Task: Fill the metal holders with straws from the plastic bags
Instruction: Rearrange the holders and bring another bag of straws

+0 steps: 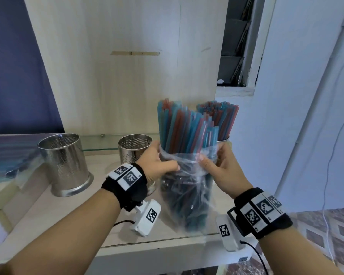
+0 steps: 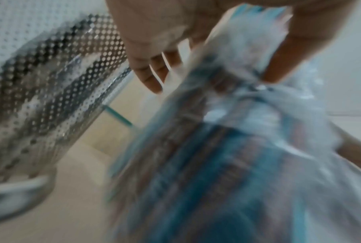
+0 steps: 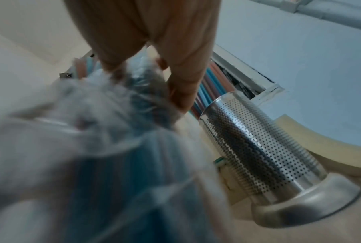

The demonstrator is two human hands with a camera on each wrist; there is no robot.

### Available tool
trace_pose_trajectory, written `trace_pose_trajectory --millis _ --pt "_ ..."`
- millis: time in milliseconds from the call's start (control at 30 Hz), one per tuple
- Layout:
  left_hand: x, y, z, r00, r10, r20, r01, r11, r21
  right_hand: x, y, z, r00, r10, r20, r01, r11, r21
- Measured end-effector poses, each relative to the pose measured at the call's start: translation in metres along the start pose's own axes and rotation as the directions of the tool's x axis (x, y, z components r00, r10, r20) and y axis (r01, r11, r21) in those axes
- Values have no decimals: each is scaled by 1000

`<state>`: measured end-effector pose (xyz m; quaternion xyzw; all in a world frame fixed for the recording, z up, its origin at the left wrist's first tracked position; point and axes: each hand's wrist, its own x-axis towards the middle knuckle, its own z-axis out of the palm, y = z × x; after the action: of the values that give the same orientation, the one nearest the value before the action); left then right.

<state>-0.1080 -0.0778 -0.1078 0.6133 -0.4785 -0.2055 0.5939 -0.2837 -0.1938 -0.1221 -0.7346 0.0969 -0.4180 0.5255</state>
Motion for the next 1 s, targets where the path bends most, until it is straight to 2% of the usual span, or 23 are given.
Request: trace_pose_trajectory --millis 67,100,133,200,267,300,367,400,467,533,600,633,667,700,767,800,867,933,1000 --pt "4 1 2 975 102 -199 -52 969 243 1 4 6 979 -91 -181 70 990 -121" --pt "2 0 6 954 142 -266 -54 948 312 0 9 9 959 -120 -257 73 980 -186" --pt "-1 0 13 948 155 -279 -62 947 314 -1 12 12 938 -142 -317 67 969 -236" --pt "-8 1 28 979 126 -158 -87 969 233 -2 15 18 915 -149 -376 28 951 -309" --pt "-13 -1 38 997 83 -6 -81 980 182 -3 12 20 933 -137 -334 12 936 -351" --pt "-13 -2 40 996 86 28 -90 979 183 -4 9 20 952 -134 -277 37 944 -327" --pt "-12 -3 40 992 107 60 -115 981 157 -6 4 18 983 -91 -159 68 987 -144" --pt "-12 -5 40 989 128 79 -136 986 99 -5 2 15 992 -22 -121 23 1000 1" --pt "-14 -6 38 983 141 116 -140 990 -10 -4 -2 9 988 148 -44 -131 952 276" --pt "-16 -8 34 991 110 70 -111 994 8 -2 -7 3 973 223 61 -230 905 358" --pt "-18 -10 31 993 113 -34 -108 986 125 -1 -14 -1 961 230 152 -267 915 302" --pt "-19 -10 29 989 130 -76 -113 975 190 0 -16 -1 964 221 145 -252 935 251" --pt "-20 -10 26 984 147 -98 -120 963 240 1 -17 0 978 189 93 -203 961 186" --pt "-21 -10 24 984 155 -94 -124 954 271 2 -16 0 991 129 -17 -127 986 106" --pt "-23 -14 16 984 172 -39 -153 943 297 4 -12 0 975 -17 -221 -4 995 -97" --pt "-25 -16 11 983 185 0 -177 939 296 5 -10 0 969 -56 -240 10 982 -187" --pt "-28 -15 1 982 174 76 -188 942 276 5 -4 1 996 30 -82 -50 965 -256" --pt "-30 -11 -7 982 153 115 -180 938 295 6 -4 4 989 133 60 -116 966 -231" --pt "-31 -10 -10 985 168 52 -175 930 324 4 -4 10 991 101 83 -84 979 -186"
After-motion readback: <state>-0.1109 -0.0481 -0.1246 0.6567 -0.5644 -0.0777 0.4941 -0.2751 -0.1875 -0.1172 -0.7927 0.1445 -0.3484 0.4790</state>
